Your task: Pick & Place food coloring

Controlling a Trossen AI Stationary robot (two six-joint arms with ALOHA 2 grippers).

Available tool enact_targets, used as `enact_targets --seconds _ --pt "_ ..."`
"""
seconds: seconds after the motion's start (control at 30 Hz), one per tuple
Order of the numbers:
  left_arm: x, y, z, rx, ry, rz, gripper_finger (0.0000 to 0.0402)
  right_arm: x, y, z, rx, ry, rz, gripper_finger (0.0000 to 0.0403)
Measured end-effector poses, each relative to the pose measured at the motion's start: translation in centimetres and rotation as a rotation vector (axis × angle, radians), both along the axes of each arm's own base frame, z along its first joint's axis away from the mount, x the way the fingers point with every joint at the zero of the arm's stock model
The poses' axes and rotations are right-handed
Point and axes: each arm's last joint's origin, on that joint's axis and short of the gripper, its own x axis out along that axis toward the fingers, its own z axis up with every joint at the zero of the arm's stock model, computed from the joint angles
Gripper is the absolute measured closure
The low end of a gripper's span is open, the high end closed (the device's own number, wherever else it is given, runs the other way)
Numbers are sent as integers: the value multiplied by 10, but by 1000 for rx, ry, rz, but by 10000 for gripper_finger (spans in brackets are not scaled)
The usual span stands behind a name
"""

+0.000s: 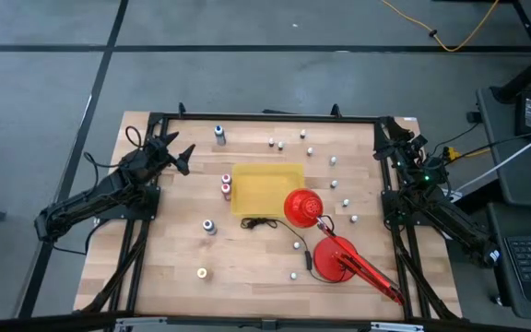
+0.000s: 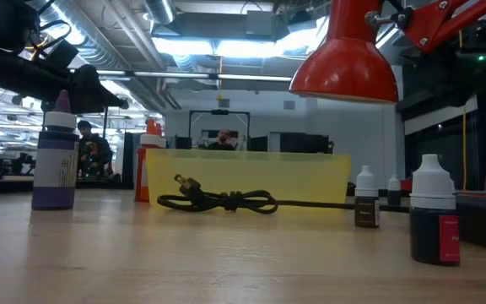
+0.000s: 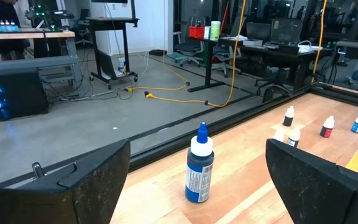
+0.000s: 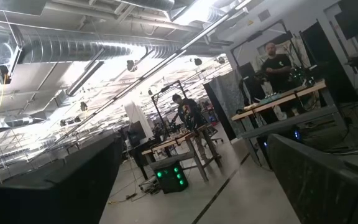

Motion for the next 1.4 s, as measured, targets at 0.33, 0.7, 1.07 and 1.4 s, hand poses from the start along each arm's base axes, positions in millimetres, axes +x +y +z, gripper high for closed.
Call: enact_targets --seconds 0.33,0.7,1.07,1.4 --pt "0 0 0 0 0 0 38 0 0 0 0 0 0 4" --pt "0 0 0 0 0 0 38 0 0 0 0 -1 0 4" --pt "0 0 0 0 0 0 37 0 0 0 1 6 8 4" --pt "0 0 0 0 0 0 38 1 0 -1 6 11 15 4"
